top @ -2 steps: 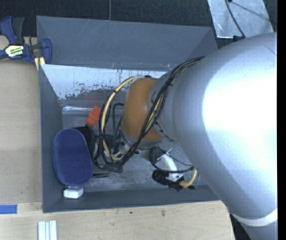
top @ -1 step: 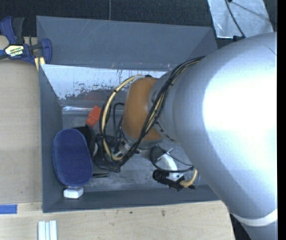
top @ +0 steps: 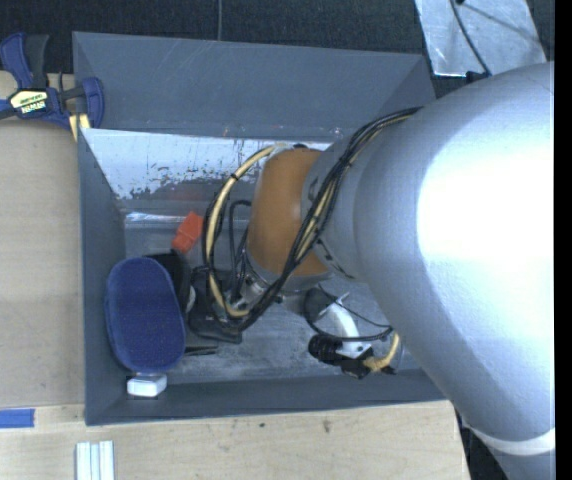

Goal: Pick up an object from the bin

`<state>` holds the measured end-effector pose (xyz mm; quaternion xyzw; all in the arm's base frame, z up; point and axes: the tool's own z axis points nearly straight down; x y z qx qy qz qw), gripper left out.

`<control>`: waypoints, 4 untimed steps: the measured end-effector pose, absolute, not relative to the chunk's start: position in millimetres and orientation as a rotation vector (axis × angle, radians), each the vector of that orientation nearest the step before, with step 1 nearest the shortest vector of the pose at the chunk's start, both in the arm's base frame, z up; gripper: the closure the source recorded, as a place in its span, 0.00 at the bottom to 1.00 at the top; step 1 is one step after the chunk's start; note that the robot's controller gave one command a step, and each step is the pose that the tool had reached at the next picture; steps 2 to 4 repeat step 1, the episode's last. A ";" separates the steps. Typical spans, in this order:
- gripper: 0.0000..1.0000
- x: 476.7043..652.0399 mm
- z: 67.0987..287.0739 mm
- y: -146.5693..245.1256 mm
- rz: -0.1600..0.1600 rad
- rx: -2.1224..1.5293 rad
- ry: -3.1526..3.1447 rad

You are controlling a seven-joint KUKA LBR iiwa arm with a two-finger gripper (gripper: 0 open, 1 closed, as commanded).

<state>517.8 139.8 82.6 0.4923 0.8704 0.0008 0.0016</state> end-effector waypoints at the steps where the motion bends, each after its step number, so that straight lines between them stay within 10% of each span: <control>1: 1.00 519.9 171.7 139.4 0.009 1.540 2.731; 4: 1.00 519.9 171.7 139.4 0.009 1.540 2.731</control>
Offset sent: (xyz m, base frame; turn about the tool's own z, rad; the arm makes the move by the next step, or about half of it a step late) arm -0.0001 -0.0002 0.0845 0.0000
